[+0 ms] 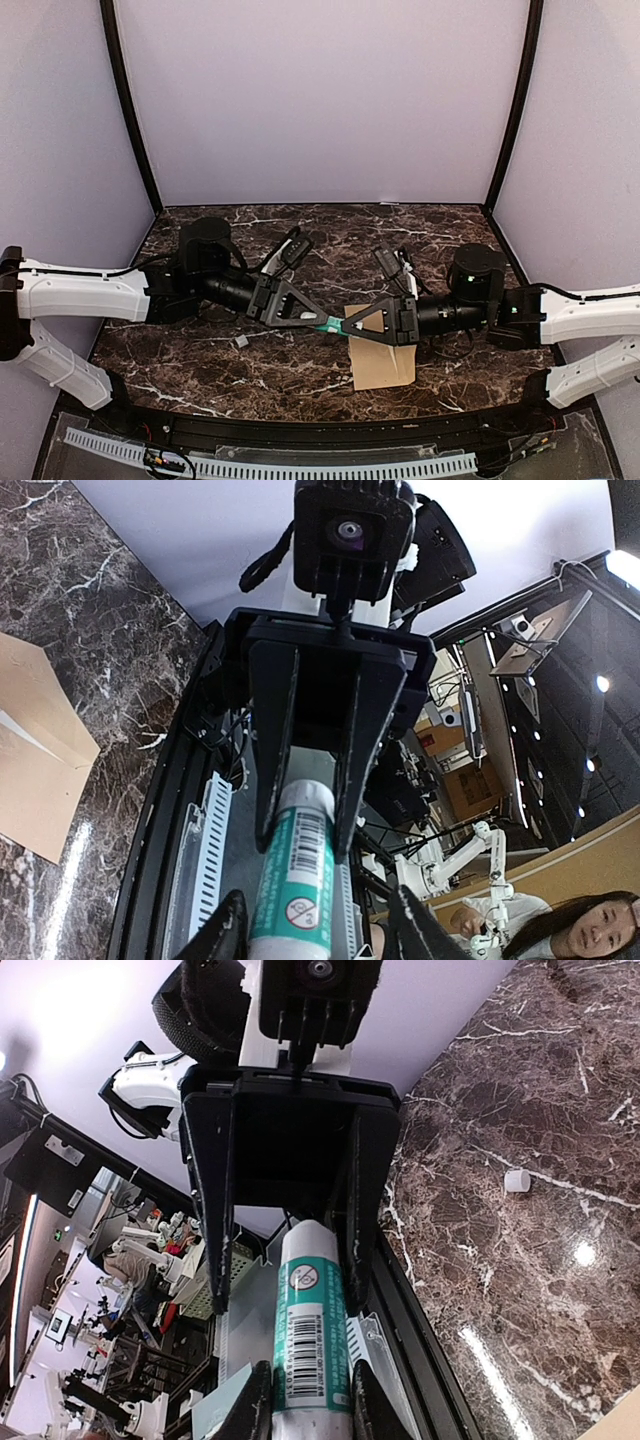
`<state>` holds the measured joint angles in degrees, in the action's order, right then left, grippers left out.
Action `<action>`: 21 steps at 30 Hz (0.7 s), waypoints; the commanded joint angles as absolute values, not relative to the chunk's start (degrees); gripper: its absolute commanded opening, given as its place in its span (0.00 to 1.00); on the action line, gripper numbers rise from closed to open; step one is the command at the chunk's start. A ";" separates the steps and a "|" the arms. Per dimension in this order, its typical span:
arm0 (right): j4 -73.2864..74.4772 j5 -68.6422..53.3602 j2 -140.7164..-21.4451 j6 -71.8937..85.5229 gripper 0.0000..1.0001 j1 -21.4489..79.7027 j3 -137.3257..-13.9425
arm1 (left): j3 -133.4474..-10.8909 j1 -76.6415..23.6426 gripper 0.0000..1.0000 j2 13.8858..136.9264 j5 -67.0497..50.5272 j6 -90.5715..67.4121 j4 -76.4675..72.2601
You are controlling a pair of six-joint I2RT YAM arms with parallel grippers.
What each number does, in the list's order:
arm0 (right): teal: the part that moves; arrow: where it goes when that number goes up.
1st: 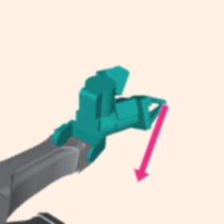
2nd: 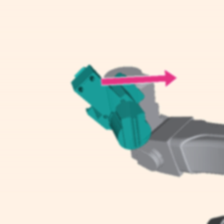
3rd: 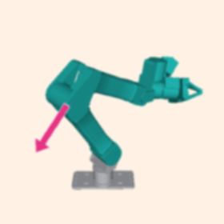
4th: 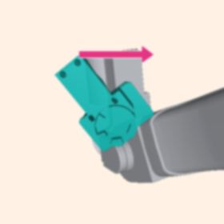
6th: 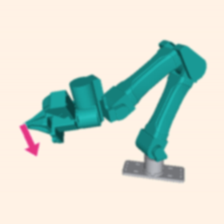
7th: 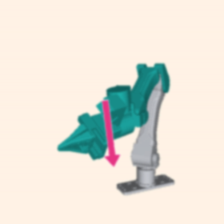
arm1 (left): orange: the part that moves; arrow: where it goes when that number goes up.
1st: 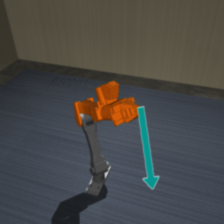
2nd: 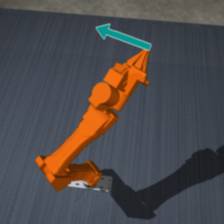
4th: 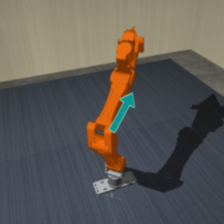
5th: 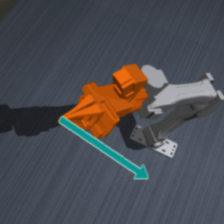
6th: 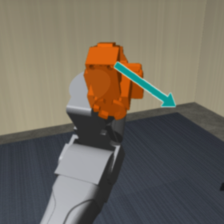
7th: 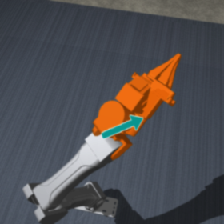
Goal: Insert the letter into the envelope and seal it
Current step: Unscrew the solid glue.
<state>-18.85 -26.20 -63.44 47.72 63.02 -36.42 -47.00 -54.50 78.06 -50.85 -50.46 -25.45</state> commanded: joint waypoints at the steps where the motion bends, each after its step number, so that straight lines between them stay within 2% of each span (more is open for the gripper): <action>1: -20.92 -26.63 -63.50 46.72 0.06 62.80 -38.06 | -48.59 -54.97 0.42 77.74 -52.33 -50.36 -27.89; 4: -21.01 -26.63 -63.58 46.75 0.06 62.82 -37.97 | -48.44 -55.04 0.32 78.02 -52.46 -50.41 -27.84; 12: -20.66 -26.24 -63.31 46.63 0.06 62.83 -37.92 | -48.41 -55.11 0.18 78.43 -52.80 -50.54 -27.95; 16: -20.48 -25.43 -62.86 46.67 0.10 62.80 -37.64 | -48.24 -55.11 0.05 78.40 -52.78 -50.62 -27.96; 18: -20.48 -24.61 -61.86 46.67 0.20 62.83 -37.26 | -47.80 -55.11 0.01 77.98 -52.12 -50.81 -28.20; 21: -20.56 -23.03 -59.97 46.43 0.46 62.81 -36.43 | -46.35 -55.15 0.00 76.12 -49.84 -51.26 -29.22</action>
<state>-19.18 -26.09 -62.83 46.94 63.05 -36.67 -47.00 -54.68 78.48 -51.42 -50.87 -26.46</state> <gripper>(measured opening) 0.335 0.228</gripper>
